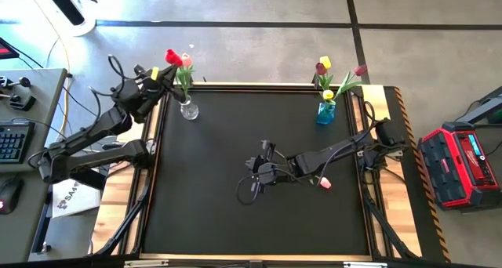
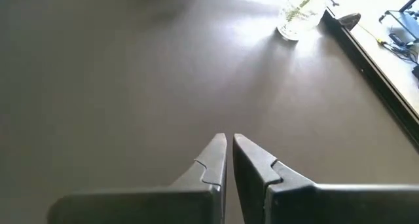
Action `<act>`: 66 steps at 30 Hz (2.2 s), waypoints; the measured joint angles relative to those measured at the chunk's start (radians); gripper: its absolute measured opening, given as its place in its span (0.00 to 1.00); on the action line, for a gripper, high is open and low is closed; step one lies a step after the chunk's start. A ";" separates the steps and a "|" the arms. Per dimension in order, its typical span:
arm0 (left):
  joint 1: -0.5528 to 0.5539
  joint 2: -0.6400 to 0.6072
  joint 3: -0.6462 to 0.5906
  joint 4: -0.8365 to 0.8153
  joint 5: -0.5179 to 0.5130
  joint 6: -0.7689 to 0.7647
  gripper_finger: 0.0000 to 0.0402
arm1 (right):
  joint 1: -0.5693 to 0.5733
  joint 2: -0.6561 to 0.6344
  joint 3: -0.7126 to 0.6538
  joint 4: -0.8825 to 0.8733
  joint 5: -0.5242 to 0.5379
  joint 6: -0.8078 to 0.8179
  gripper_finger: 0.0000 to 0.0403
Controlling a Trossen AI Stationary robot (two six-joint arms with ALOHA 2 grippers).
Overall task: Sort flowers into vase by color
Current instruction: Put the red flower into the transparent vase, then put the pink flower into the transparent vase
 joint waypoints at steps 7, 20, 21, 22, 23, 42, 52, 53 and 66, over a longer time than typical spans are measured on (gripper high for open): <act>0.012 0.000 -0.015 -0.135 -0.005 -0.137 0.07 | 0.000 0.000 0.000 0.000 0.001 0.003 0.03; 0.002 -0.028 -0.005 -0.301 -0.025 -0.214 0.42 | -0.019 0.000 0.000 0.024 0.002 0.012 0.03; -0.003 -0.036 0.006 -0.308 -0.024 -0.214 0.43 | -0.019 0.000 0.000 0.014 0.002 0.029 0.03; -0.008 -0.046 0.020 -0.320 -0.024 -0.214 0.44 | -0.019 0.000 0.000 -0.004 0.002 0.055 0.03; -0.013 -0.056 0.035 -0.335 -0.024 -0.213 0.45 | -0.019 -0.002 0.000 -0.030 0.002 0.082 0.03; -0.238 -0.121 -0.111 -0.335 0.447 -0.336 0.46 | -0.073 -0.034 0.000 -0.908 -0.212 0.547 0.25; -0.446 -0.066 -0.205 -0.333 0.408 -0.379 0.46 | -0.026 -0.035 -0.181 -0.912 -0.467 0.556 0.39; -0.469 -0.062 -0.205 -0.323 0.387 -0.372 0.46 | -0.026 -0.036 -0.204 -0.899 -0.482 0.575 0.38; -0.675 0.015 -0.204 -0.208 0.199 -0.343 0.46 | -0.018 -0.062 -0.262 -0.836 -0.486 0.592 0.11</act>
